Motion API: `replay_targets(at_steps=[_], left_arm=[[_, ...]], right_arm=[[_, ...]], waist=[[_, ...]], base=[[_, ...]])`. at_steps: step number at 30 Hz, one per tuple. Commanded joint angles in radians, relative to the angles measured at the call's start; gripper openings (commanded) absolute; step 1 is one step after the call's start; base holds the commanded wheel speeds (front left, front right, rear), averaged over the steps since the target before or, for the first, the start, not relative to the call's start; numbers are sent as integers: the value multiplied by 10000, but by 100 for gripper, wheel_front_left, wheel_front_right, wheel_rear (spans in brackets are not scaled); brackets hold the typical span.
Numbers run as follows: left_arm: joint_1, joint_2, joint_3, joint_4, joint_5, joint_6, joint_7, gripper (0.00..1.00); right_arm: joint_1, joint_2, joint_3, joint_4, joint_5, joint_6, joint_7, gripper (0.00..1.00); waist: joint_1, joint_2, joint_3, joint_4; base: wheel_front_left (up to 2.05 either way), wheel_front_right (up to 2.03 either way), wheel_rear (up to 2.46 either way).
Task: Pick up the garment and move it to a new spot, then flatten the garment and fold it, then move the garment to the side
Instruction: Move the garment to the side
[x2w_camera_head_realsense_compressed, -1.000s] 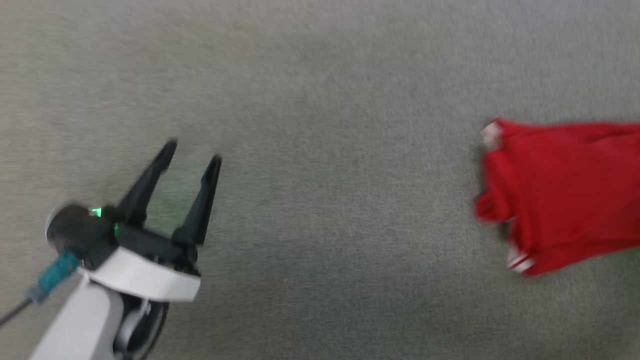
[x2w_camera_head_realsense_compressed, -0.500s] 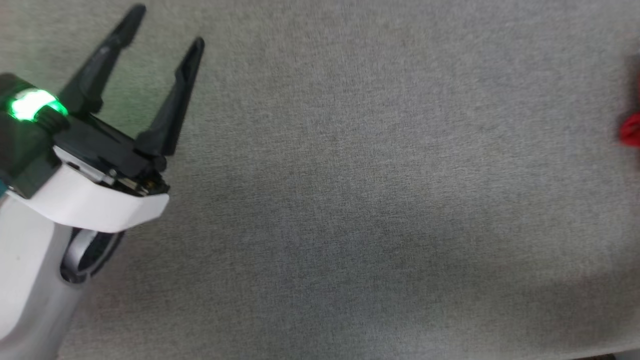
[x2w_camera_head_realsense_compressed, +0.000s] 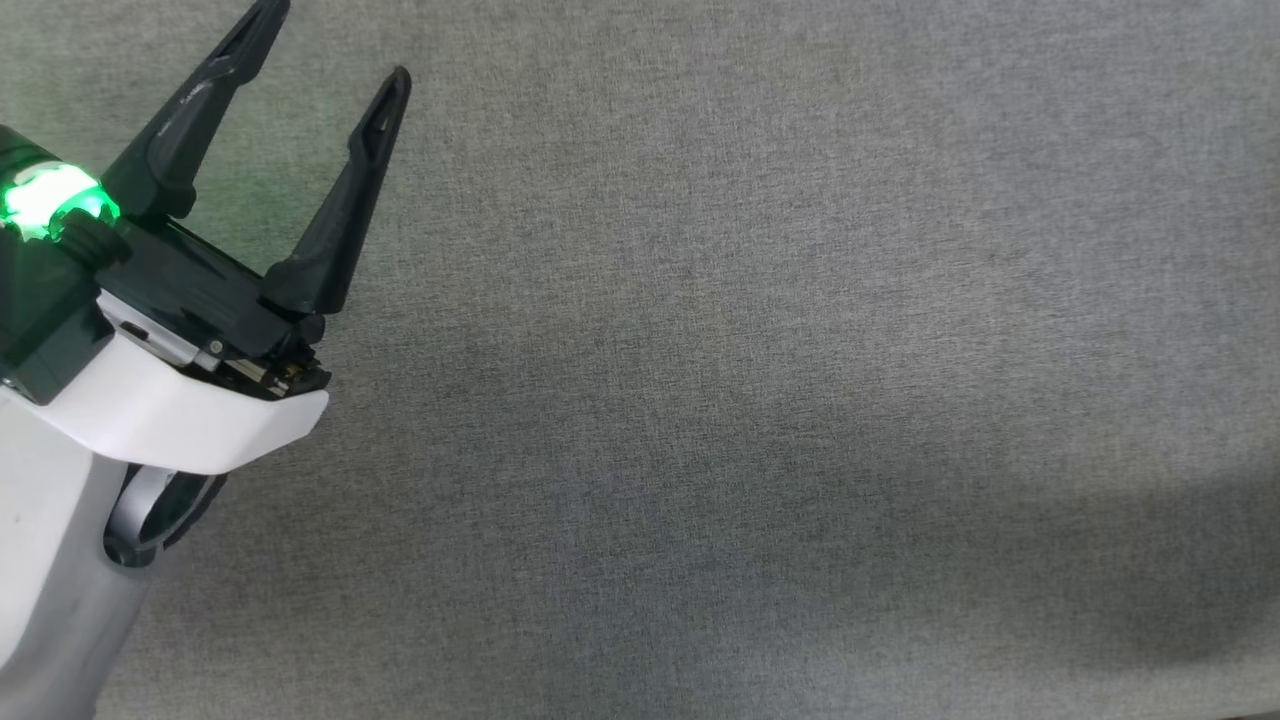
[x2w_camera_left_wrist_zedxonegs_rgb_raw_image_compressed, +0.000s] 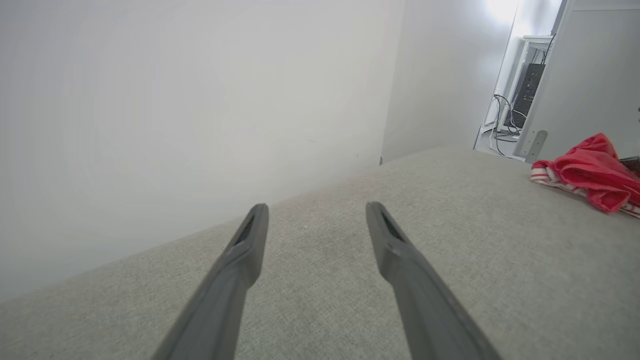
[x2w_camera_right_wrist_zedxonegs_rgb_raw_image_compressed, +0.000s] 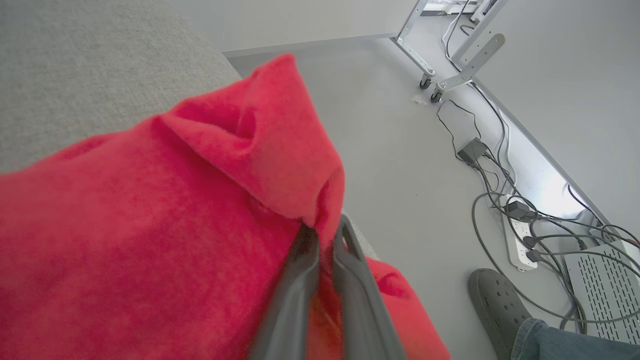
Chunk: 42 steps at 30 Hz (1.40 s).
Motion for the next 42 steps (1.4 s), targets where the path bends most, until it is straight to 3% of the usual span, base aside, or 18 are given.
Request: replay_targets(at_steps=[1, 4, 11, 15, 29, 42], left_arm=[[139, -66, 20, 61, 143, 25, -50, 100], [253, -243, 89, 143, 235, 25, -50, 100], [1003, -806, 354, 502, 331, 25, -50, 100], [1628, -1154, 626, 778, 443, 25, -48, 100], [4249, -2105, 1612, 2617, 208, 25, -50, 100], [6477, -3443, 2861, 3331, 456, 25, -50, 100]], right_arm=[[-159, -33, -19, 187, -190, -27, -229, 19], [-120, -121, 151, 452, -314, -27, -390, 100], [470, -276, 954, 614, 149, -27, -905, 100], [1097, -341, 2199, 366, 563, -27, -1191, 100], [3069, 745, 7114, -586, 2524, -26, -2842, 100], [4357, 1345, 8357, 322, 3220, -26, -4661, 100]], waist=[[0, 0, -157, 14], [0, 0, -433, 22], [0, 0, -1454, 99], [0, 0, -2174, 147], [0, 0, -4733, 504], [0, 0, -6653, 1087]], base=[[0, 0, 0], [0, 0, 0], [0, 0, 0], [0, 0, 0], [0, 0, 0], [0, 0, 0]])
